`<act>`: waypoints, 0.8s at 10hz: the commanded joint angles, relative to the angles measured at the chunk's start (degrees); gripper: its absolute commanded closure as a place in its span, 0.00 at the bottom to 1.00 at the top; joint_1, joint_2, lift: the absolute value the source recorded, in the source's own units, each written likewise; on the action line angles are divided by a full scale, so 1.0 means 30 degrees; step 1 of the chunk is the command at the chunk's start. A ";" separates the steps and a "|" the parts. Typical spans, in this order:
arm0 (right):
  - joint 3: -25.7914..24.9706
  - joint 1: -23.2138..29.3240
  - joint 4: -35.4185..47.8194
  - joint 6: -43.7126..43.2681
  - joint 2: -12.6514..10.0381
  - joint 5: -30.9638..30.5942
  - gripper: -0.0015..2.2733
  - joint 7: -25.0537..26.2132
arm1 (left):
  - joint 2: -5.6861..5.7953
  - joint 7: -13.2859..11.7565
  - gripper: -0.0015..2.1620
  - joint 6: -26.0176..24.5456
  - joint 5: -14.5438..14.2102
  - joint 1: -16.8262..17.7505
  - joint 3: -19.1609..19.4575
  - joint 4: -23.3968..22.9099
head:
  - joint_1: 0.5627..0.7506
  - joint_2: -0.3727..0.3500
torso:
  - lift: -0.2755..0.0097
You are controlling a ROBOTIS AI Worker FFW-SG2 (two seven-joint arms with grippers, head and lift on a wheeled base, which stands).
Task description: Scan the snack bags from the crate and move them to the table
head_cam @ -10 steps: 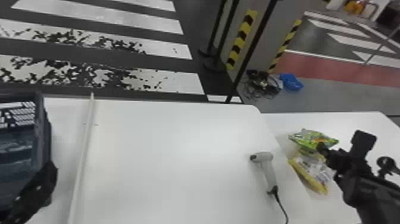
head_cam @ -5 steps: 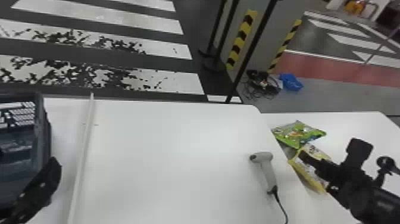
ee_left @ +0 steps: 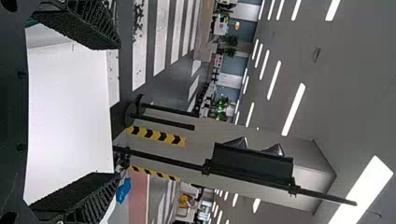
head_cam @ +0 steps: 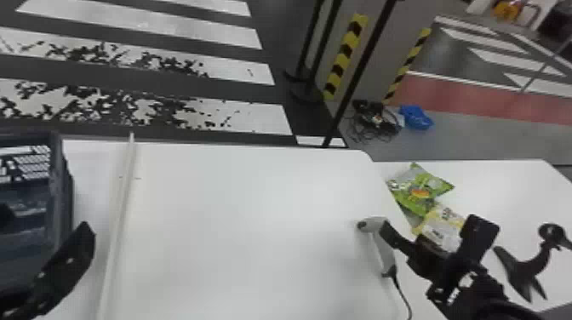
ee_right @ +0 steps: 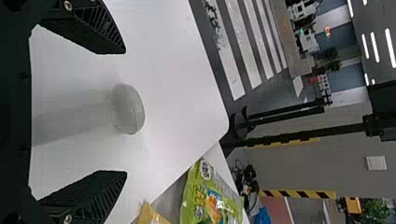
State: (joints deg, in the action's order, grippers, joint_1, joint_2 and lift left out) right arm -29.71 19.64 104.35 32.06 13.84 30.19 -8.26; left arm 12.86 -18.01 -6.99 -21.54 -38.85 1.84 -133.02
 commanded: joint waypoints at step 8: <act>0.8701 0.4968 0.7259 -0.5134 -0.3997 -0.7806 0.04 0.2872 | 0.0019 0.7030 0.01 0.0644 0.5804 -0.0586 -0.4860 -0.0485 | 0.70 0.22 | 0.63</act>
State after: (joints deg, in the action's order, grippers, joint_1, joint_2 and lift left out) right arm -5.10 33.52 125.28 17.00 1.99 7.82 0.23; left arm 12.43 2.49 -5.01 -7.47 -39.98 -10.54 -134.02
